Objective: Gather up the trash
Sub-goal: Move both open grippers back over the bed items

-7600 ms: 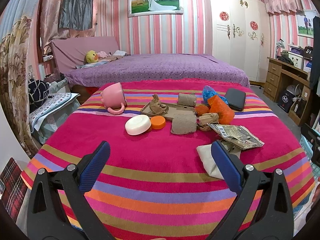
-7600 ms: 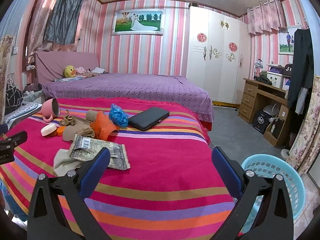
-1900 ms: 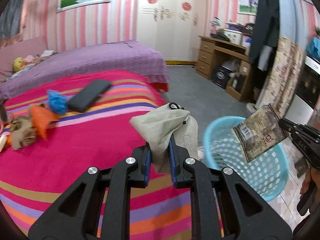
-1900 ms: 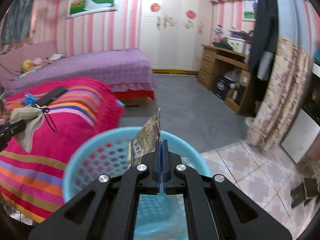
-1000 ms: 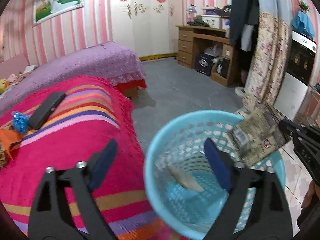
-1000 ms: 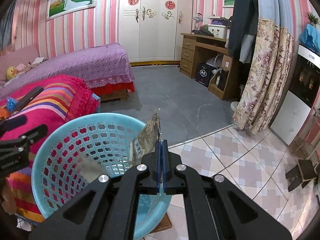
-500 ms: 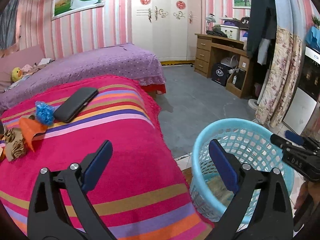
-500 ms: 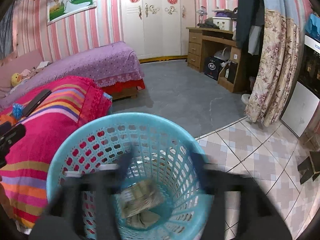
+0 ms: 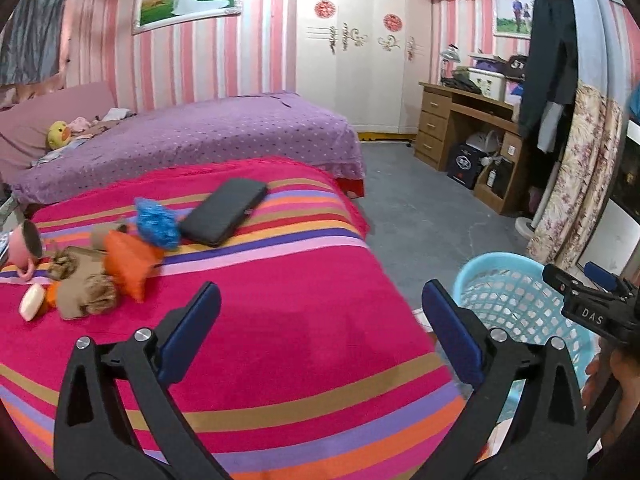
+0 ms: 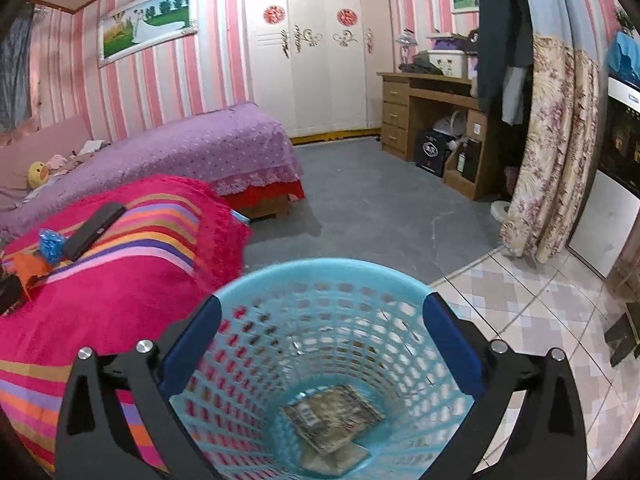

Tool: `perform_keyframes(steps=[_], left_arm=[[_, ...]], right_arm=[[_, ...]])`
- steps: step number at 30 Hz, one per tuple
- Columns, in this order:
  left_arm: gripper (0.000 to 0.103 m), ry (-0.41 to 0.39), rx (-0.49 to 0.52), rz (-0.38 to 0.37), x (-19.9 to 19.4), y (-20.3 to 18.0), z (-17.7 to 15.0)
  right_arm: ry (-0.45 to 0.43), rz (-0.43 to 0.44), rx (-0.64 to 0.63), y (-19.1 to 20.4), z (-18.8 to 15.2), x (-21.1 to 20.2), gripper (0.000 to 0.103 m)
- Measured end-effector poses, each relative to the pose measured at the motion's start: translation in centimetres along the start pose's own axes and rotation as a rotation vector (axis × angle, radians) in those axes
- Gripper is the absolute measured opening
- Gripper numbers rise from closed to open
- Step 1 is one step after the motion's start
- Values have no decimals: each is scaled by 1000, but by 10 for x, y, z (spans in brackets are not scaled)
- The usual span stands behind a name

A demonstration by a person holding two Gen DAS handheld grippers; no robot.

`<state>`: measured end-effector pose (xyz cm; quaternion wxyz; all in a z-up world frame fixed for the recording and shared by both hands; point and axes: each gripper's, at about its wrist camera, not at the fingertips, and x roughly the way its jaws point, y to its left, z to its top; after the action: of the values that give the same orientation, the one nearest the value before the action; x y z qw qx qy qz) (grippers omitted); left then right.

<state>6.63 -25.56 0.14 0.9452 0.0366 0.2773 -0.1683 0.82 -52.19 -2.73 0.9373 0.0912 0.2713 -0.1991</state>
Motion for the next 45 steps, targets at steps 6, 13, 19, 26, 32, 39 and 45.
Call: perform_keyframes(steps=[6, 13, 19, 26, 32, 39, 45], left_arm=[[97, -8, -38, 62, -16, 56, -1], [97, -1, -45, 158, -26, 123, -3], [97, -24, -54, 239, -36, 175, -7], [97, -1, -112, 265, -30, 226, -17], [97, 19, -154, 287, -29, 266, -26], [97, 47, -197, 346, -27, 304, -37], [97, 85, -227, 342, -20, 331, -44]], right_arm=[[-8, 38, -17, 42, 3, 3, 98], [-17, 85, -56, 94, 5, 6, 98], [-6, 122, -73, 136, 3, 13, 98], [-3, 152, -127, 182, -3, 13, 98], [-8, 176, -198, 224, -10, 10, 98], [-1, 214, -236, 266, -18, 11, 98], [8, 241, -262, 293, -23, 13, 98]])
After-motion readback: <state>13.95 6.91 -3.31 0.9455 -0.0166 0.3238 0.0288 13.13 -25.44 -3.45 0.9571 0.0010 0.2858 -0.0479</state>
